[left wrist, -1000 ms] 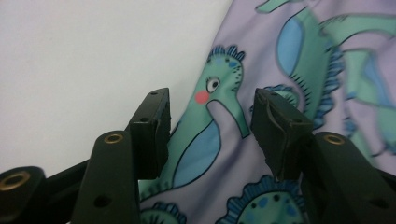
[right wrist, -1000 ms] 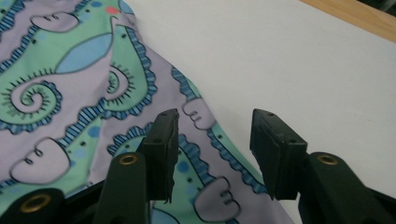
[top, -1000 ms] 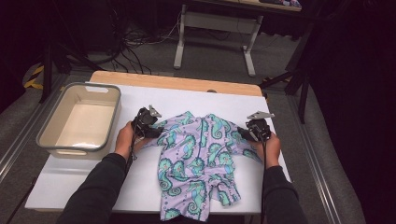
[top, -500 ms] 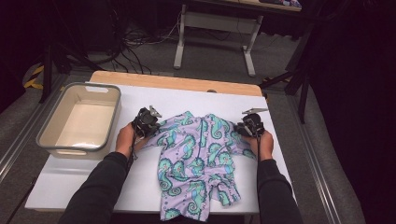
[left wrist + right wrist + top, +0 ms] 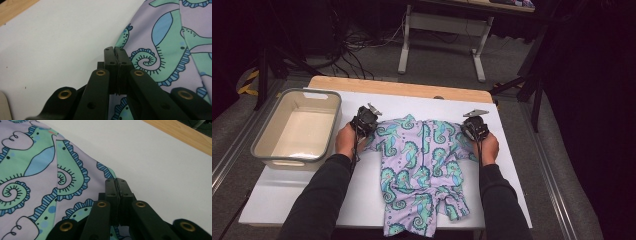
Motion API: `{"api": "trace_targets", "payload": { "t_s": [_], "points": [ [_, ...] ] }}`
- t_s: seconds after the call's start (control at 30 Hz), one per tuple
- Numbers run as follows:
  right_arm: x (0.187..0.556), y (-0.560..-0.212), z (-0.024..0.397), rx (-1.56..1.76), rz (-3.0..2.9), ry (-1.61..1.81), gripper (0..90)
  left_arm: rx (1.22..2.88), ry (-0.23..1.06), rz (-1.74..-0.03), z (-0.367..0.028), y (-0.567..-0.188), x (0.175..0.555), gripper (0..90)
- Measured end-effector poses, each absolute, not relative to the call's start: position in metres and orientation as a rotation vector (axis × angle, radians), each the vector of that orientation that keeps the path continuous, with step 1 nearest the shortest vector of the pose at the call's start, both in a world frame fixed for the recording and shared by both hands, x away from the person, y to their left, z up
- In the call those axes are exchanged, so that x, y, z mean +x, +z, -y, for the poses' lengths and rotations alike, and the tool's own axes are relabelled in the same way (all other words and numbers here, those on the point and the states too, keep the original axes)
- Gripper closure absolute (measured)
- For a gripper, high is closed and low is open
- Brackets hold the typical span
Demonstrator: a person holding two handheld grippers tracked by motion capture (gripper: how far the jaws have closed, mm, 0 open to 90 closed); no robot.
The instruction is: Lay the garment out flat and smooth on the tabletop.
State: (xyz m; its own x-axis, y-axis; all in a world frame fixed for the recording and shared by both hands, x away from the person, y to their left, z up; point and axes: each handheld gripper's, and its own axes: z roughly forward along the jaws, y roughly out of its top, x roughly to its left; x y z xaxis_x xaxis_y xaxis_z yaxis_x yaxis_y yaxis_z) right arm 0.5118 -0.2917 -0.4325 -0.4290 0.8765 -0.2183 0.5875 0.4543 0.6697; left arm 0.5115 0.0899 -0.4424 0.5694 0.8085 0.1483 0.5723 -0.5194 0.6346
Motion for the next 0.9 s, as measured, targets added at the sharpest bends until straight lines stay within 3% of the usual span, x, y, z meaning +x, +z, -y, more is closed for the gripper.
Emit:
{"api": "trace_targets", "payload": {
  "t_s": [0.33, 0.53, 0.9],
  "points": [
    [0.520, -0.432, 0.287, 1.231, -2.139, 0.666, 87.7, 2.238, 0.599, -1.125, -0.089, -0.444, 0.519, 88.2],
    [0.514, -0.433, 0.290, 1.240, -2.137, 0.653, 69.9, 2.197, 0.598, -1.100, -0.085, -0.440, 0.508, 74.0],
    [0.475, -0.420, 0.301, 1.168, -2.120, 0.845, 68.1, 2.149, 0.586, -0.982, -0.080, -0.432, 0.474, 70.5]
  ]
}}
